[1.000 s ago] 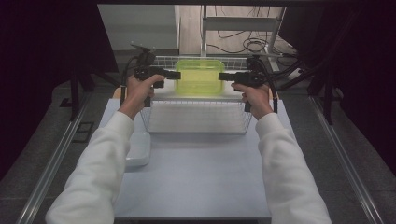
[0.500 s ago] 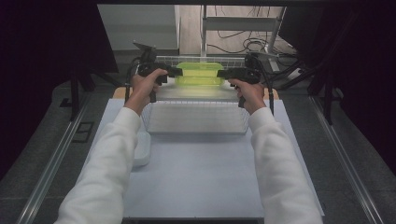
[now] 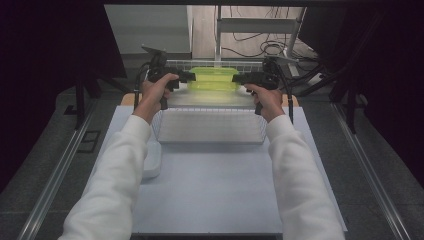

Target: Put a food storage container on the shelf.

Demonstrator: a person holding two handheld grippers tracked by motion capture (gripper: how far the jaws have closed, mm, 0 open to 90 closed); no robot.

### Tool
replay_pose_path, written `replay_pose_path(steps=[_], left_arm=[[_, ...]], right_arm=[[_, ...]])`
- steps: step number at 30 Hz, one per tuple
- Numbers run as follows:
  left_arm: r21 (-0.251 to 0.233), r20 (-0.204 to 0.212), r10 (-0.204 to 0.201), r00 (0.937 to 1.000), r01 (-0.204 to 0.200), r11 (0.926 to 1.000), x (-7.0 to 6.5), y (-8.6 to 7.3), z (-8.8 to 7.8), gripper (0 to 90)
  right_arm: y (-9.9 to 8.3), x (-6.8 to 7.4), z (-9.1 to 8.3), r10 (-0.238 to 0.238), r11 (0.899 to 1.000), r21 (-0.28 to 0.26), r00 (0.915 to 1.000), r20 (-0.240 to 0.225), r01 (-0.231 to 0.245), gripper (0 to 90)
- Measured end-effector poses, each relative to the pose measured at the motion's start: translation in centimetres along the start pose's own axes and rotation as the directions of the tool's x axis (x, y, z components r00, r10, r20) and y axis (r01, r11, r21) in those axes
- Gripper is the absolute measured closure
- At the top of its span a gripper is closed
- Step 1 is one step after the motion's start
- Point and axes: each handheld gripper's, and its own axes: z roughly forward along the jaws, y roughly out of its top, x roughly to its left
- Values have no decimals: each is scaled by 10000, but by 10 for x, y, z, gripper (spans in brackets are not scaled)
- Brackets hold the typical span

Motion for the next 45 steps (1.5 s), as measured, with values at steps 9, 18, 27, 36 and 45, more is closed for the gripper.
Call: replay_pose_path(steps=[9, 18, 27, 36, 45], left_arm=[[-815, -487, 916, 9946, -954, 9921, -13, -3, -6, 371], [-635, -811, 1761, 9810, -1814, 9814, -20, -9, -14, 245], [-657, -1207, 2426, 9626, -2516, 9656, -30, -14, -26, 204], [-669, -1136, 3191, 9409, -3277, 9424, -45, -38, -50, 197], [-318, -1045, 4074, 9073, -4125, 9104, -60, -85, -74, 200]], right_arm=[[-2, 11, -2, -596, 9965, -581, 9982, -8, 595, 439], [-7, 19, -8, -1390, 9871, -678, 9865, 869, 1451, 309], [-7, 27, -23, -1831, 9774, -802, 9729, 1410, 1955, 248], [-16, 41, -57, -3374, 9367, -491, 9313, 1372, 3466, 226], [-52, 45, -84, -4510, 8915, 142, 8839, 1238, 4528, 223]])
